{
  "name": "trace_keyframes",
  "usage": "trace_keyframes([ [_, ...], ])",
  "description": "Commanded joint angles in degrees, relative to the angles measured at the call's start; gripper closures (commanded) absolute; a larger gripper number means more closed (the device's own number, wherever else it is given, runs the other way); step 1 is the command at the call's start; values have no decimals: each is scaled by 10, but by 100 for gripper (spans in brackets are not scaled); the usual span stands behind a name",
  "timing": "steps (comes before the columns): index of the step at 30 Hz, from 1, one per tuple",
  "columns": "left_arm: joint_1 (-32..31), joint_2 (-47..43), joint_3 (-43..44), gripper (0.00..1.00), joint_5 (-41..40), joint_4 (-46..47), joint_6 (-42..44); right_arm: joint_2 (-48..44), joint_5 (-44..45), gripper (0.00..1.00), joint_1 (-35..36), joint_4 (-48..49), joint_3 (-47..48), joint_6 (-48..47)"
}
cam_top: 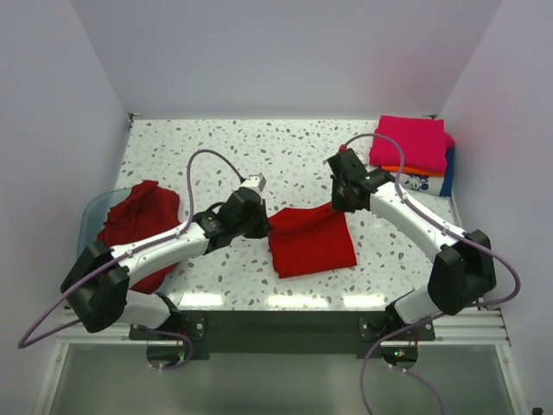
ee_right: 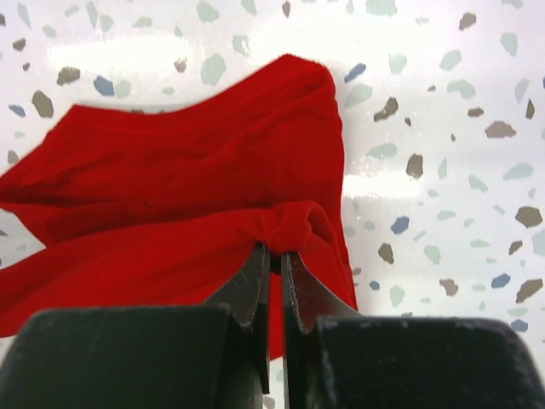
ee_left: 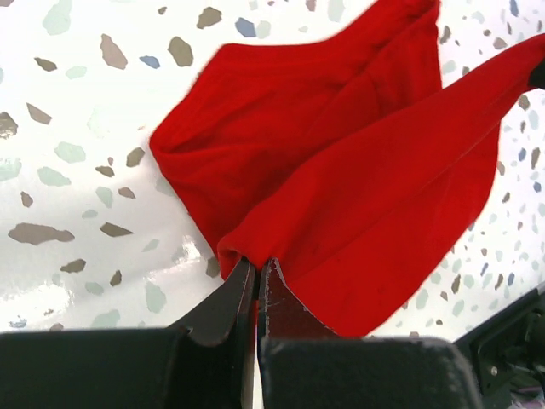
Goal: Fold and stack the t-shirts
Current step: Fold the tshirt, then neatly place the folded tshirt to the corner
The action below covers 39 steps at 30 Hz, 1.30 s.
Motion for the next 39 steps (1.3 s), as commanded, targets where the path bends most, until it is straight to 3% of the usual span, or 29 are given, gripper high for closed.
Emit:
trace_keyframes([
  [1,24,30,27,100,26,34,33,28,4,100,-19,38,47,-23],
  [3,36,62,60,100,19,20,38,64,-2,100,-31,37,78,-24],
  [6,56,94,145,49,-16,-39,56,102,-28,58,-61,5,143,-19],
  [7,56,96,165,20,-31,-69,68,102,-29,42,-65,0,157,-20],
  [9,56,91,206,2,-50,-86,77,87,-33,29,-66,-1,174,-24],
  [11,56,82,215,0,-58,-97,82,75,-50,19,-70,2,170,-32],
  [18,55,28,134,0,-33,-75,71,4,-100,13,-78,24,81,-46],
  [19,55,23,113,0,-26,-69,67,-11,-107,4,-80,30,58,-48],
  [20,56,17,101,0,-21,-63,67,-19,-123,1,-82,37,46,-48],
  [26,55,-45,12,0,28,-10,64,-67,-195,1,-105,76,-39,-48],
  [39,49,-58,-105,4,113,86,6,-118,-386,1,-199,183,-223,-57],
])
